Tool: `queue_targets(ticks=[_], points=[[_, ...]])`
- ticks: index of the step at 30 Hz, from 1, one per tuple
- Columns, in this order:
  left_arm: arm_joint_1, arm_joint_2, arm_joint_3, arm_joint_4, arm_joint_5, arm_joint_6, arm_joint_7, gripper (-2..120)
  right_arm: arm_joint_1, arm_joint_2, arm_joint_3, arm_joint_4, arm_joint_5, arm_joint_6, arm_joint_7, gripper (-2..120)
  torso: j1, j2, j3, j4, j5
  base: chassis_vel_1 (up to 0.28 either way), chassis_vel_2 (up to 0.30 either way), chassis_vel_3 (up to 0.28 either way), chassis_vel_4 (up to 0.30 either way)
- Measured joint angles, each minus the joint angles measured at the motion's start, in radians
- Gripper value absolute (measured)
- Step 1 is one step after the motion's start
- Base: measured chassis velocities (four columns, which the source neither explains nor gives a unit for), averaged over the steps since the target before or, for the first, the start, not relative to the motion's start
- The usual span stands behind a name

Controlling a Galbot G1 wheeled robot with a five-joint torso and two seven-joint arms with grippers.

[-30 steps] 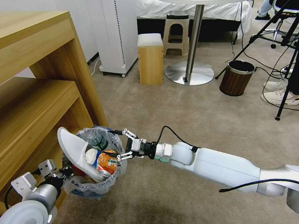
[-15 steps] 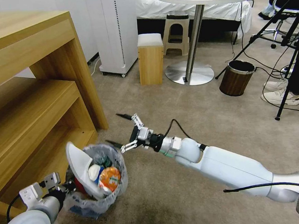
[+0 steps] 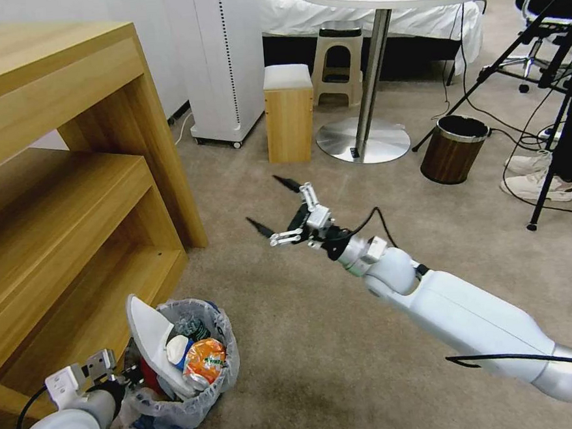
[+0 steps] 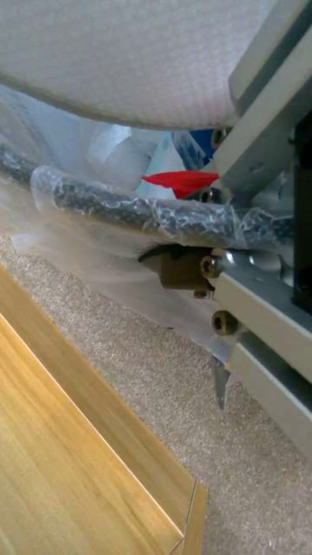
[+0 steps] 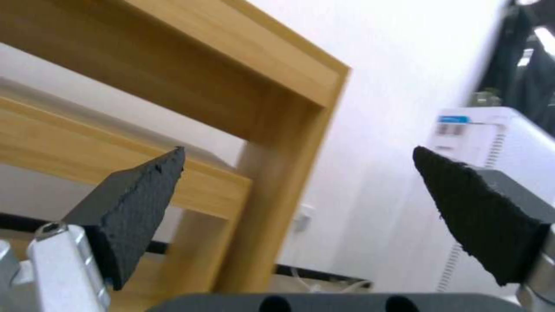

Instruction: Pick up the trash bin and place the garbage on the floor into it.

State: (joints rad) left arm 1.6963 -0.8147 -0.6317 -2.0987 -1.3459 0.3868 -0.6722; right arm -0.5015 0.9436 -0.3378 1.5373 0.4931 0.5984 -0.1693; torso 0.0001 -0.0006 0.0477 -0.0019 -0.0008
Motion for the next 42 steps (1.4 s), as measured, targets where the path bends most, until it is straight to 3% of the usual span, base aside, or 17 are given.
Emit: queue_targets(ticks=[5,8,14,18,22,27,33,38,42], points=[[-0.004,-0.006,0.006,0.004,0.003,-0.004,-0.001,0,-0.024,-0.003,0.036,-0.012,-0.008,-0.008,0.017,100,0.0,0.0,0.0,-0.0001,-0.0004,0.0,0.0,0.0,0.0],[-0.007,-0.01,0.008,0.004,0.007,-0.006,-0.001,7,-0.036,0.0,0.064,-0.019,-0.018,-0.007,0.018,100,0.0,0.0,0.0,-0.0002,-0.0019,0.0,0.0,0.0,0.0],[-0.017,-0.015,-0.003,0.006,0.031,-0.015,0.006,33,-0.063,0.014,0.135,-0.033,-0.037,-0.018,0.027,100,0.0,0.0,0.0,-0.0003,-0.0016,0.0,0.0,0.0,0.0],[-0.022,-0.018,-0.018,0.001,0.052,-0.025,0.011,43,-0.075,0.018,0.167,-0.041,-0.04,-0.021,0.031,100,0.0,0.0,0.0,-0.0003,-0.0014,0.0,0.0,0.0,0.0],[-0.026,-0.016,-0.055,-0.019,0.084,-0.041,0.02,64,-0.093,0.018,0.214,-0.058,-0.057,-0.026,0.049,100,0.0,0.0,0.0,-0.0003,-0.0012,0.0,0.0,0.0,0.0],[-0.026,-0.016,-0.072,-0.029,0.119,-0.05,0.03,77,-0.11,0.02,0.249,-0.059,-0.063,-0.032,0.066,100,0.0,0.0,0.0,-0.0003,-0.0011,0.0,0.0,0.0,0.0],[-0.023,-0.047,-0.097,-0.022,0.248,-0.082,0.087,101,-0.158,0.042,0.336,-0.069,-0.085,-0.05,0.097,100,0.0,0.0,0.0,-0.0002,-0.0013,0.0,0.0,0.0,0.0],[-0.027,-0.073,-0.119,-0.005,0.358,-0.116,0.148,110,-0.195,0.061,0.393,-0.078,-0.088,-0.062,0.123,100,0.0,0.0,0.0,-0.0001,-0.0012,0.0,0.0,0.0,0.0],[-0.03,-0.089,-0.131,-0.006,0.383,-0.127,0.161,113,-0.212,0.064,0.423,-0.08,-0.088,-0.069,0.132,100,0.0,0.0,0.0,-0.0001,-0.0011,0.0,0.0,0.0,0.0]])
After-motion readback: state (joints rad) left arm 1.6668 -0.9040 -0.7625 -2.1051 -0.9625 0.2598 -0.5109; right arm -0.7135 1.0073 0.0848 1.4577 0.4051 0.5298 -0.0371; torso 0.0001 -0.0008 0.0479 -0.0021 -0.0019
